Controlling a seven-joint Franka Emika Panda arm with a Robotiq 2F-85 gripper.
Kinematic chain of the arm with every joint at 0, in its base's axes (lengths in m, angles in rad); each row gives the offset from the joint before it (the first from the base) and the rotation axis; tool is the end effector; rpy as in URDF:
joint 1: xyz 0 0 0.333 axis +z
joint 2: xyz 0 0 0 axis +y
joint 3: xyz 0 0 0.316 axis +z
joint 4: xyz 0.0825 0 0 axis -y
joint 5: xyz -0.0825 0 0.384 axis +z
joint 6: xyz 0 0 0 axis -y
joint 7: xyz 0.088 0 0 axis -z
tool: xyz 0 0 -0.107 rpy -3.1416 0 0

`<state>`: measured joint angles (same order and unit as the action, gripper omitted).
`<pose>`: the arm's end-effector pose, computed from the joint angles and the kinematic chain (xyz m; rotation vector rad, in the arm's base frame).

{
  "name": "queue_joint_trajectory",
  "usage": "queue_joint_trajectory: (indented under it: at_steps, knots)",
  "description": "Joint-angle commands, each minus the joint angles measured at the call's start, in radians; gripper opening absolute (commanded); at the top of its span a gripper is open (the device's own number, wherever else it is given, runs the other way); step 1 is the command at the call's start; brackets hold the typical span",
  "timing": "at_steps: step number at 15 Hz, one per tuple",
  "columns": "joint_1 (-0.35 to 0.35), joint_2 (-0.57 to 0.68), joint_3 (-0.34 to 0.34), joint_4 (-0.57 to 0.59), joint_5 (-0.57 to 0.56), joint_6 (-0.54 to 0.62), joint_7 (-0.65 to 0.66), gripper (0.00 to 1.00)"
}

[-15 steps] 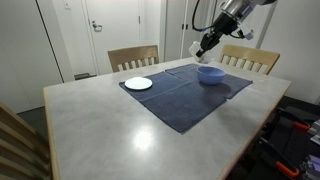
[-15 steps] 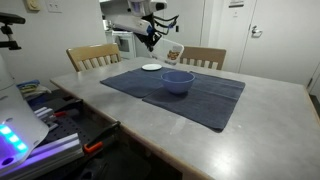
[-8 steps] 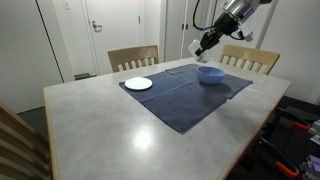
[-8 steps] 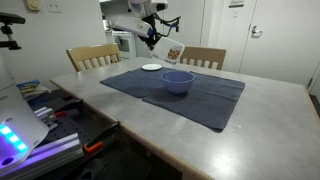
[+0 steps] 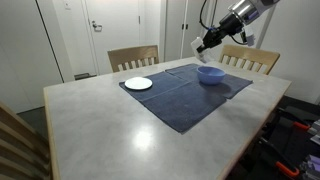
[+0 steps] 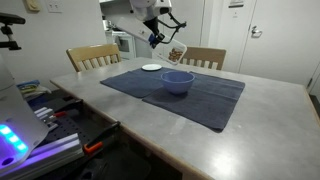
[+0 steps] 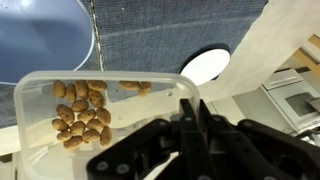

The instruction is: Pour the contents of the tupperware into the blue bowl

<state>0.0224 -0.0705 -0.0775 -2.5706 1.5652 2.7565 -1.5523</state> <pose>0.4323 -0.0649 0.2896 -2.6394 -0.0788 -0.8836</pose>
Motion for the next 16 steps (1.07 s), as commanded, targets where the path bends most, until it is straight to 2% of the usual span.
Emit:
queue_joint_trajectory:
  at_steps: [1, 8, 9, 16]
  knots:
    - [-0.03, -0.044, -0.046, -0.023, 0.09, -0.093, -0.107, 0.02]
    - [-0.04, -0.041, -0.123, -0.038, 0.152, -0.247, -0.169, 0.02]
    - [-0.081, -0.044, -0.089, -0.043, 0.151, -0.261, -0.166, 0.02]
    - [-0.132, -0.04, -0.098, -0.065, 0.17, -0.347, -0.175, 0.02]
